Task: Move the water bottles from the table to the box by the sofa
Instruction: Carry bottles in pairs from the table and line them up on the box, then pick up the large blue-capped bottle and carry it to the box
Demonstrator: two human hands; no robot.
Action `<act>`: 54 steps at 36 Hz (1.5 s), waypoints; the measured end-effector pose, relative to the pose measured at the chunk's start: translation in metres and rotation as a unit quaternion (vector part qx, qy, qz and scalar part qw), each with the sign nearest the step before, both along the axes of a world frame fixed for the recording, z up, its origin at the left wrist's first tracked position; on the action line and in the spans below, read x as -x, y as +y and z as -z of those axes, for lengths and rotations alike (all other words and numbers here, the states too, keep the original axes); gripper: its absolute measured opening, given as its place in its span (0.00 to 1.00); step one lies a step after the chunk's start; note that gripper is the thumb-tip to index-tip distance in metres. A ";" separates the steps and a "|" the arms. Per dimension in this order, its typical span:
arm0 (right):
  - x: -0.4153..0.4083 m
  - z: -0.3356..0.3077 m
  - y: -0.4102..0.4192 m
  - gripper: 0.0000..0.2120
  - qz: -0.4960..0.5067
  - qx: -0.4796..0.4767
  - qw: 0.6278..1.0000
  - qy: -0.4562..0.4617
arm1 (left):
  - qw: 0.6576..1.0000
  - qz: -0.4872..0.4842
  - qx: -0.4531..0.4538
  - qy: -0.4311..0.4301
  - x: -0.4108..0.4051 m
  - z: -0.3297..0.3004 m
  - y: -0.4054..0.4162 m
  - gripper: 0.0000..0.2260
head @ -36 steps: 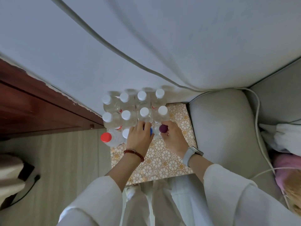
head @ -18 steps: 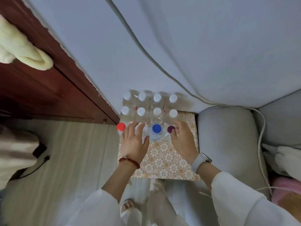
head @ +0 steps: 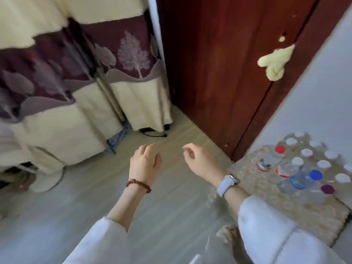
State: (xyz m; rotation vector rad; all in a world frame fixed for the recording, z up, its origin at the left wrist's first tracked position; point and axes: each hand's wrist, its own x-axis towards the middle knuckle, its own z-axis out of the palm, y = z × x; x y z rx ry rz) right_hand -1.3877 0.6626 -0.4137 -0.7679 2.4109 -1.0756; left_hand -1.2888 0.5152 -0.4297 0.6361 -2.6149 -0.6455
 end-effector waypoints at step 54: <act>-1.324 -0.064 -1.000 0.14 -0.782 0.092 0.611 0.085 | 0.584 -0.808 0.022 0.069 -1.357 -0.070 -0.705 0.17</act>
